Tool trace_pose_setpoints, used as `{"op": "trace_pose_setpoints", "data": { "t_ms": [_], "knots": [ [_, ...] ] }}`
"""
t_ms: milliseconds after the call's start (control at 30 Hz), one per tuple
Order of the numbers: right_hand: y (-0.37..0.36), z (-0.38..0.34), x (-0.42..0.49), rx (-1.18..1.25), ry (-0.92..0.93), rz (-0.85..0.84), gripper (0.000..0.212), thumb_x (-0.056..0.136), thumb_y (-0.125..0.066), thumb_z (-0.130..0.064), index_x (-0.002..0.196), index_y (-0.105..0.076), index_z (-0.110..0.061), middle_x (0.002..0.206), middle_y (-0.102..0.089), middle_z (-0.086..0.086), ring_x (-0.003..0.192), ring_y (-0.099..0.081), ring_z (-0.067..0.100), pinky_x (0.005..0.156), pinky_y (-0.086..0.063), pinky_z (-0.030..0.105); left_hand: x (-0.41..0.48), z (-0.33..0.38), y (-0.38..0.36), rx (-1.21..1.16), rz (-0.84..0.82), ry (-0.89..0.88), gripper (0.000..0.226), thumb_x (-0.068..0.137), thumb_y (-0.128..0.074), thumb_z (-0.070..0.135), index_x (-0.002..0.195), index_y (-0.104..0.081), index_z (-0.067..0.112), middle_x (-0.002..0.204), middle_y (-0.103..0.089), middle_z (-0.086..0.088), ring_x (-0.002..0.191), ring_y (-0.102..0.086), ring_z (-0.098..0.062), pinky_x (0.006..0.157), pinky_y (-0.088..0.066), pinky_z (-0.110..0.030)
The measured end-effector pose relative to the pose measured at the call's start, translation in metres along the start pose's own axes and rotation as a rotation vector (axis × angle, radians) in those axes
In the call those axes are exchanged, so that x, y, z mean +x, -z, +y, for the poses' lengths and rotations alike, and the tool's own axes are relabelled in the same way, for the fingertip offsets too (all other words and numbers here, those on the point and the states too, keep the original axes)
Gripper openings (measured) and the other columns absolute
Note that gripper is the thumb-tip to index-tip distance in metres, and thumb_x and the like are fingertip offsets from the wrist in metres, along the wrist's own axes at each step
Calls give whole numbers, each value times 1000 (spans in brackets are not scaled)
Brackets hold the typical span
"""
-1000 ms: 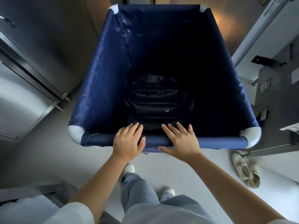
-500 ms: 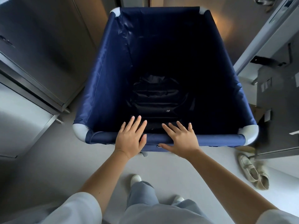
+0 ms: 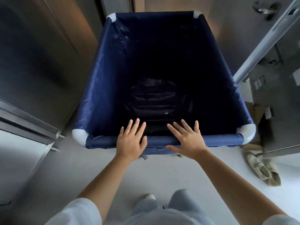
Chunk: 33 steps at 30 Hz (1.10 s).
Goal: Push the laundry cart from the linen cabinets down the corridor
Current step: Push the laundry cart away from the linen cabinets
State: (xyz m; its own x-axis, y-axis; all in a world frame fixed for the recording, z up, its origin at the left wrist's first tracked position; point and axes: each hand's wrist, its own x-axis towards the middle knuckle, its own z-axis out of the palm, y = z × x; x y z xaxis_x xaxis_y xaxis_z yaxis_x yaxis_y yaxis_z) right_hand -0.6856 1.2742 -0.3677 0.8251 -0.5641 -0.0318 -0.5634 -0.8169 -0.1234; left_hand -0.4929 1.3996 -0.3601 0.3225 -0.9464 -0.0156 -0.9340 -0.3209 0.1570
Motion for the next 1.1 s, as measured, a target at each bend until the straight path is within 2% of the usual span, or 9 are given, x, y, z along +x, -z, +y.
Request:
{"op": "trace_pose_setpoints", "data": {
  "t_ms": [100,200,433,600,1100],
  "knots": [
    [2,17,15,-18,-72,-36,84,74,-41,-72,142,-29,-25,144,-42,7,136,-28,35,105,-11,66,21,-19,3,-27,-3,41,50,85,-32,33,124,-57,13,130,-56,-15,116,-53,-38,84,-47,-57],
    [4,17,41,-20,-75,-56,84,73,-38,-72,141,-32,-24,142,-45,7,135,-31,36,103,-17,67,42,-39,6,-21,-2,18,51,86,-32,33,126,-55,12,130,-55,-16,116,-54,-38,85,-47,-57],
    [4,15,102,-26,-90,-17,82,74,-45,-70,141,-33,-25,140,-47,6,134,-33,35,103,-19,66,100,-75,16,-17,-11,-10,51,85,-32,30,125,-56,9,128,-57,-15,112,-57,-37,86,-46,-58],
    [8,19,149,-43,-73,67,79,68,-62,-64,131,-50,-18,126,-61,9,122,-49,39,92,-32,70,145,-96,24,1,-53,-22,51,85,-30,30,125,-56,10,129,-57,-14,112,-57,-37,86,-45,-58],
    [17,40,279,-54,-133,68,77,69,-64,-62,132,-50,-20,128,-59,7,122,-49,38,92,-33,68,277,-155,37,44,-120,-62,50,86,-30,30,128,-53,13,128,-58,-11,114,-56,-35,86,-43,-62]
  ]
}}
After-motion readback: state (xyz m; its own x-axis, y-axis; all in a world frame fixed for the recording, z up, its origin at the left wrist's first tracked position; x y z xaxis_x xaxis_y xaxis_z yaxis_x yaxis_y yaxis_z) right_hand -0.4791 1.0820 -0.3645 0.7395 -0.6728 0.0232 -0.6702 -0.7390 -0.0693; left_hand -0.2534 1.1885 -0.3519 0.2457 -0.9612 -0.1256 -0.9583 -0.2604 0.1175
